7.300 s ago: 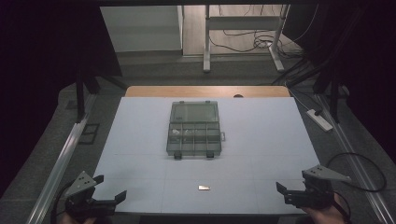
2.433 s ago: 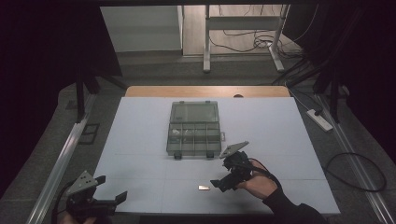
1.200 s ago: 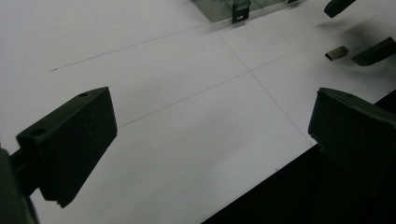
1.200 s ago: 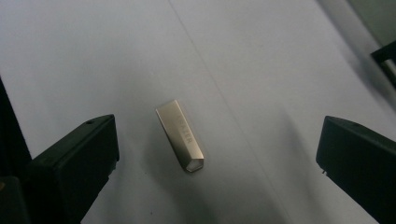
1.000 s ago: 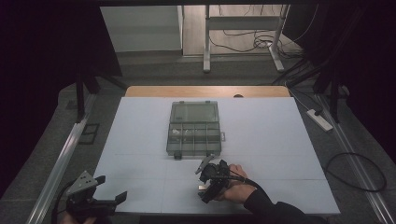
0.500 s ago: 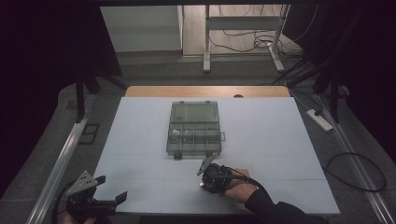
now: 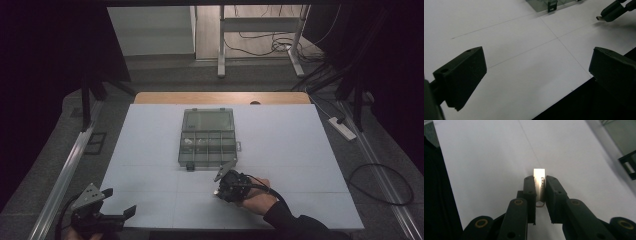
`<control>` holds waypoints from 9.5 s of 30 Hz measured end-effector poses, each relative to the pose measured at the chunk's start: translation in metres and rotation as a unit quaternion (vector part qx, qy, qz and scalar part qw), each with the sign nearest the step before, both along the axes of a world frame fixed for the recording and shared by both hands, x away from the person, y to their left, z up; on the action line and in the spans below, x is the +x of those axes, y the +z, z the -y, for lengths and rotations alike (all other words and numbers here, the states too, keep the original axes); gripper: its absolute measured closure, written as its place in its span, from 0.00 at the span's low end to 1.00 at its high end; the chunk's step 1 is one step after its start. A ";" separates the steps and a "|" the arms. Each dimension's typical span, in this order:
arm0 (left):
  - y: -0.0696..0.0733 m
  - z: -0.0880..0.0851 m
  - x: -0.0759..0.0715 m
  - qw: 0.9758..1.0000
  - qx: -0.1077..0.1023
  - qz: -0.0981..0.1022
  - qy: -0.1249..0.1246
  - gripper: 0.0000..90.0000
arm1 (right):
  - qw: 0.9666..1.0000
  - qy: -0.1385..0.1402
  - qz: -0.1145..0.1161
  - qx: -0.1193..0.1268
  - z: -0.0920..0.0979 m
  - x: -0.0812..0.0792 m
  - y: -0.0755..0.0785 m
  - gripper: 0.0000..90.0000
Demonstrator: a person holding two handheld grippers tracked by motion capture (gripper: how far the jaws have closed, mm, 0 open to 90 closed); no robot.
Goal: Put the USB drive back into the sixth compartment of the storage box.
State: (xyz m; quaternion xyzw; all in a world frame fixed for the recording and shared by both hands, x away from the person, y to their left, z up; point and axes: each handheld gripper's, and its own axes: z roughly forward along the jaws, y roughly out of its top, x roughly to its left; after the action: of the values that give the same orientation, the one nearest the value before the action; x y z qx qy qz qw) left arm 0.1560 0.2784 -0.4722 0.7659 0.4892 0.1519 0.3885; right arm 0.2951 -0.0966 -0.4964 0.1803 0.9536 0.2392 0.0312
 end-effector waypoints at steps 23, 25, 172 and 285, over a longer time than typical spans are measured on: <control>0.000 0.000 0.000 1.000 0.000 -0.001 0.000 0.01 | 0.998 -0.029 0.009 0.059 0.012 0.011 0.022 0.87; 0.000 0.000 0.000 1.000 0.000 -0.001 0.000 0.01 | 0.997 -0.031 0.008 0.066 0.013 0.012 0.023 0.87; 0.000 0.003 -0.001 1.000 0.016 0.003 -0.008 0.02 | 0.992 -0.084 0.025 0.095 -0.046 0.084 0.027 0.31; 0.000 0.001 -0.001 1.000 0.005 0.004 -0.011 0.02 | 0.981 -0.133 0.048 0.131 0.070 0.026 0.045 0.03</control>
State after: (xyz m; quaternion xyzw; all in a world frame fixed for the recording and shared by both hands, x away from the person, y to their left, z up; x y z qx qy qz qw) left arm 0.1550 0.2769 -0.4720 0.7726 0.4784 0.1528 0.3884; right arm 0.3216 -0.1664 -0.4517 0.2964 0.8788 0.3642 0.0846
